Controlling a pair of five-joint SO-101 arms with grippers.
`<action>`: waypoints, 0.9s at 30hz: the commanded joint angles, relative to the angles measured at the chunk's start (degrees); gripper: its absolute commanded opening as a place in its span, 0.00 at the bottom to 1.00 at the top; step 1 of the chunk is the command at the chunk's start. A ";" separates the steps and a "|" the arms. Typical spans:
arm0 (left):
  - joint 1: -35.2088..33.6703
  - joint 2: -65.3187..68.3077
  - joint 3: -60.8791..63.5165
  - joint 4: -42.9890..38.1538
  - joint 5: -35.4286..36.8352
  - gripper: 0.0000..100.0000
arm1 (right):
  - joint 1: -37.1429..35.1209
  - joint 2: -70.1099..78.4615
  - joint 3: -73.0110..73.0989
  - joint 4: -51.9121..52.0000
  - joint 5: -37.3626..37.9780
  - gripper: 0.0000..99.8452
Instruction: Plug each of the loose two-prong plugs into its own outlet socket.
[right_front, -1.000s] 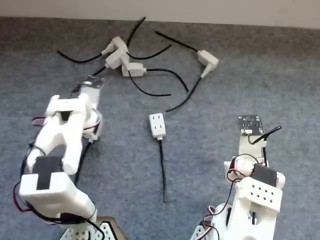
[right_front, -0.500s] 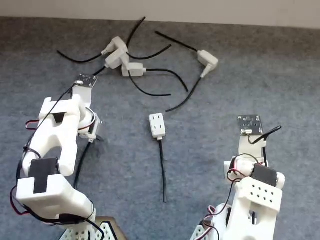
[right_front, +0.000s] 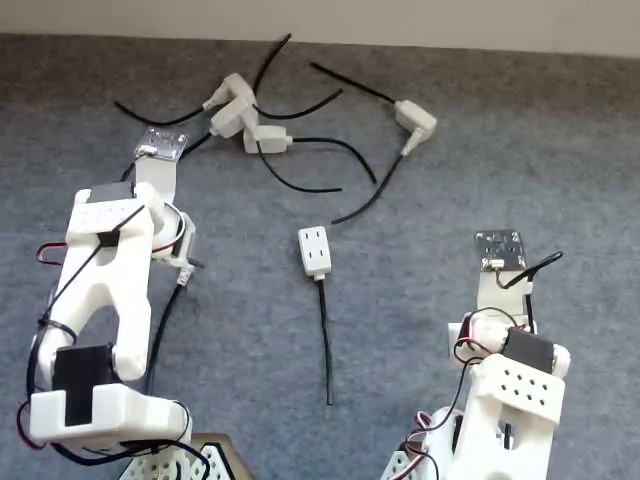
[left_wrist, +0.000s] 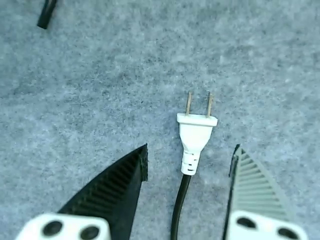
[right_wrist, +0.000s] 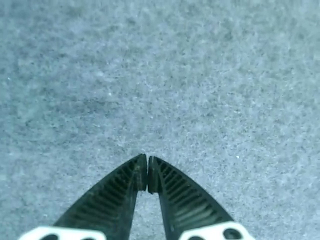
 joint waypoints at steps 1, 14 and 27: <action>-1.98 0.31 -2.33 -1.05 0.26 0.28 | -0.57 -0.57 -0.48 -1.01 -0.62 0.02; -5.23 6.81 -2.33 -6.07 0.18 0.28 | -3.30 -0.84 0.92 -1.01 -0.62 0.02; 1.36 6.99 -0.31 -6.15 0.35 0.27 | -3.30 -0.84 1.01 -1.01 -0.62 0.02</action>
